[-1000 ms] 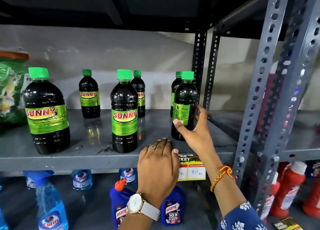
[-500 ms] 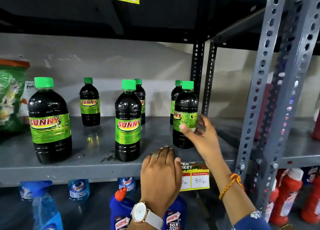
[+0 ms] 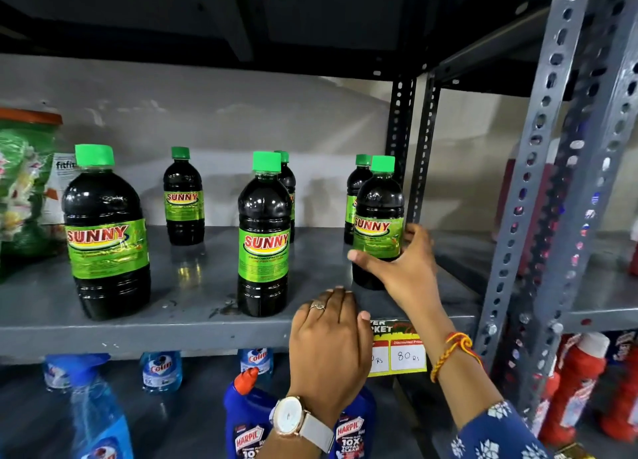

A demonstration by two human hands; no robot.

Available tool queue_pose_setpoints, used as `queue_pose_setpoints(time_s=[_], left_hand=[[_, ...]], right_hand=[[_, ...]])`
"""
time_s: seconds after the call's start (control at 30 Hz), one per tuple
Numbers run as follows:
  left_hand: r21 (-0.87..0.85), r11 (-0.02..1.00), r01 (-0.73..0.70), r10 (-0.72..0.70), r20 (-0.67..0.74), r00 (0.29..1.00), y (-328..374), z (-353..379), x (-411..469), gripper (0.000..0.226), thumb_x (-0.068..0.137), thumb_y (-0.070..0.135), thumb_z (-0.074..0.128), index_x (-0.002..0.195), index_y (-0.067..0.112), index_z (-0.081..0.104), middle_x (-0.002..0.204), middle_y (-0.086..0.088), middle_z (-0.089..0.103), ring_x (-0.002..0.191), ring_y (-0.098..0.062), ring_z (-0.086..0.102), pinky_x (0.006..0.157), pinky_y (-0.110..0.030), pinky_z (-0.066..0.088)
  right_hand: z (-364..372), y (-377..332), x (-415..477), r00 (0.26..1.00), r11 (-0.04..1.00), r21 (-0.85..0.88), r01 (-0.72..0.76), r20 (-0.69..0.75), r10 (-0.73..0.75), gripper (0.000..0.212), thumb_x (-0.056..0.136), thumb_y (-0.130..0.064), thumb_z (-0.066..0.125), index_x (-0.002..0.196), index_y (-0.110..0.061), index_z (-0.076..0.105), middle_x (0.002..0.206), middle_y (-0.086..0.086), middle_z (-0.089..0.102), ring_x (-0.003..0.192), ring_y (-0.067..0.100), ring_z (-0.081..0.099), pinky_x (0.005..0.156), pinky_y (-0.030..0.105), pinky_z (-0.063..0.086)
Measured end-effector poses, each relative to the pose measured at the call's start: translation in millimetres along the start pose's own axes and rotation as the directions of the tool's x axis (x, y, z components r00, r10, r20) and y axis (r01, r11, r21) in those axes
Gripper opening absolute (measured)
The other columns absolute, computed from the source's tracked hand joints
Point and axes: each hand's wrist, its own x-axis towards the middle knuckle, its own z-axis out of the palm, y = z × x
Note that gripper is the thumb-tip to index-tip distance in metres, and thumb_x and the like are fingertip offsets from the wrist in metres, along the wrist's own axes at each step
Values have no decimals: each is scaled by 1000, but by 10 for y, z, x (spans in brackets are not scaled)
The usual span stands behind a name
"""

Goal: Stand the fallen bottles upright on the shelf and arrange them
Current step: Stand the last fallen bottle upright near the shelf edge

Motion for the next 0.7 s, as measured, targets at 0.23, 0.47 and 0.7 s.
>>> queue_pose_setpoints(time_s=[0.23, 0.47, 0.7], left_hand=[[-25, 1000, -6, 6, 0, 1000, -13, 19, -8, 43, 89, 31, 31, 108, 12, 64, 111, -5, 69, 103, -20, 61, 89, -34, 38], [-25, 1000, 1, -1, 11, 1000, 0, -5, -2, 43, 88, 30, 32, 106, 11, 65, 110, -6, 69, 103, -21, 62, 90, -32, 33], [-29, 1000, 2, -1, 13, 1000, 5, -15, -4, 44, 88, 30, 31, 105, 10, 66, 109, -7, 70, 102, -21, 62, 89, -31, 34]], right_hand=[[-83, 16, 18, 996, 998, 43, -34, 88, 30, 55, 65, -14, 81, 114, -18, 55, 98, -12, 57, 93, 5, 56, 82, 18, 43], [-56, -99, 32, 996, 996, -85, -5, 92, 13, 64, 51, -35, 87, 104, -19, 54, 104, 1, 63, 98, 15, 58, 82, 26, 49], [-169, -101, -1, 989, 994, -106, 22, 151, -6, 44, 59, -25, 84, 97, -18, 63, 83, -8, 59, 70, -5, 50, 55, -2, 37]])
